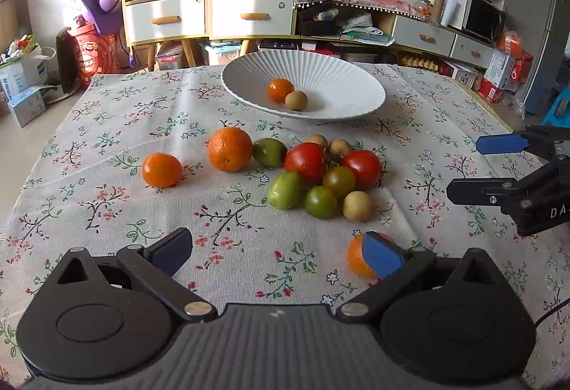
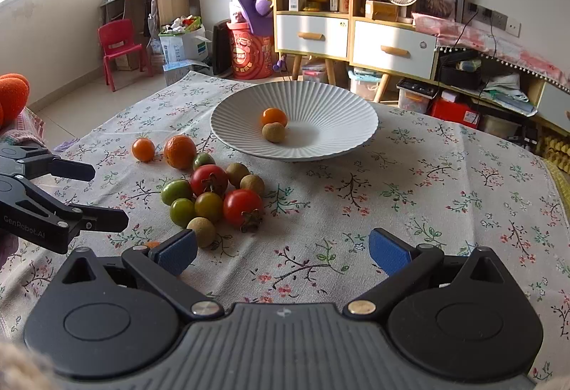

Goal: Organize fruits
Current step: 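Move the left tool to a large orange while the right tool approaches a red tomato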

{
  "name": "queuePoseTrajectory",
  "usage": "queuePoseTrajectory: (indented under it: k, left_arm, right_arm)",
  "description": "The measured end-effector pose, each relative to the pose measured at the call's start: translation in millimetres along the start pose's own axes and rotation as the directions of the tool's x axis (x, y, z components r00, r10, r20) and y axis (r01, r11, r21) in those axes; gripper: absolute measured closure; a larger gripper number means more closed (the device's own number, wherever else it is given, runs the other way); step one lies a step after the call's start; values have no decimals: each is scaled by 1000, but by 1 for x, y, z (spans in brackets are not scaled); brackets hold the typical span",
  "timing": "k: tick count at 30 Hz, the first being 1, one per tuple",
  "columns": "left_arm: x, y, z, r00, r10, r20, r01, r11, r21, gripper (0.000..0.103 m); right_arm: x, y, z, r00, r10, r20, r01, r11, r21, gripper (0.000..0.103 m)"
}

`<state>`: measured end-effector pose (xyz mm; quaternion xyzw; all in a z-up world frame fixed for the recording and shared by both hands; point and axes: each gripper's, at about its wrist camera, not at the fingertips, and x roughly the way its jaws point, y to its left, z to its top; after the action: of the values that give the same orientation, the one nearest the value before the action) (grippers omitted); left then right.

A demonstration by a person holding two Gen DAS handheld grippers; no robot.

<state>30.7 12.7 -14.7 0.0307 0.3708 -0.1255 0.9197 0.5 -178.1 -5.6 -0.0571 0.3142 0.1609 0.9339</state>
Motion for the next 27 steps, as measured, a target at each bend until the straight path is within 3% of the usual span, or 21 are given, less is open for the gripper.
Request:
queuePoseTrajectory:
  k: [10,16,19,25,27]
  left_arm:
    - [9,-30,-18,996,-87,-27,89,993,77,9]
    - [18,-35,-22,994,-101,-26,103,993,61,10]
    - [20,-37,-23,992,-122,-24,123,991,52,16]
    - [19,-39,-19,988,-156,-10,156,986,53,50]
    - [19,-36,-17,986,-168,-11,169,985,32,67]
  right_arm:
    - [11,-3,-23,997,-9,-71,12,999,40,0]
    - [21,-4,-32,993,-15,-115,19,999,32,1]
    - [26,-3,-33,992,-31,-122,33,999,13,0]
    - [34,-4,-31,994,-38,-102,38,999,-4,0]
    - [36,-3,-31,995,-39,-87,38,999,-9,0]
